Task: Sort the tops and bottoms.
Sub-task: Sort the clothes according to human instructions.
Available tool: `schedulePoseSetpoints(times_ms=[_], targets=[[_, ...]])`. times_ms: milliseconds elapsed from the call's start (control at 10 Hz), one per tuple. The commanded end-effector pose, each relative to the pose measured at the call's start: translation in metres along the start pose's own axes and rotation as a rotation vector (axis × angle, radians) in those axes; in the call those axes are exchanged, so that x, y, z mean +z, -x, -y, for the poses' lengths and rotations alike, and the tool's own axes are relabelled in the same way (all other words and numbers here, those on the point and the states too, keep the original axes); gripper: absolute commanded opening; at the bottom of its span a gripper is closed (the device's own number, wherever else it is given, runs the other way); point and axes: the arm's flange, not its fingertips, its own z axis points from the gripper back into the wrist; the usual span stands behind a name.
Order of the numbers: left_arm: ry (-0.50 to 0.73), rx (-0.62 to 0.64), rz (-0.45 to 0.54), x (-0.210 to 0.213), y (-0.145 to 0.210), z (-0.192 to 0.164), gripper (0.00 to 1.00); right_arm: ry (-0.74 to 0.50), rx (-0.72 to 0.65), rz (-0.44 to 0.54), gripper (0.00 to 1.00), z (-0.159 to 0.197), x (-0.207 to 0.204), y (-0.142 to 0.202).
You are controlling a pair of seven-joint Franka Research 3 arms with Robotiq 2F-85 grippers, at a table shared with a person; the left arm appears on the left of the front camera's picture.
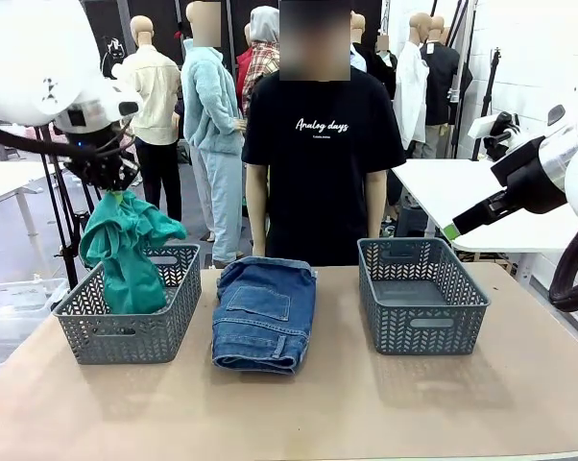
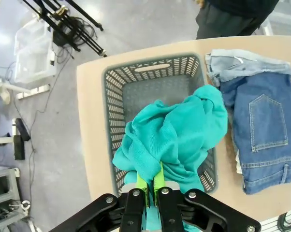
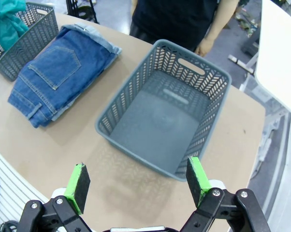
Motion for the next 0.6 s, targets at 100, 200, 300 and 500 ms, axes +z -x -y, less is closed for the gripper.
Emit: schedulePoseSetpoints(times_ms=[100,200,300,500], targets=[[-0.030,-0.015,0.007,0.015,-0.007,0.008,0.00,-0.012,-0.006,0.001,1.00,0.000,-0.001,0.000],[-0.030,-0.015,0.007,0.015,-0.007,0.008,0.00,-0.012,-0.006,0.001,1.00,0.000,-0.001,0.000],[-0.030,-0.015,0.007,0.015,-0.007,0.008,0.00,-0.012,-0.006,0.001,1.00,0.000,-0.001,0.000],[0.018,-0.005,-0.075,-0.015,-0.007,0.004,0.00,-0.012,-0.006,0.001,1.00,0.000,-0.001,0.000]])
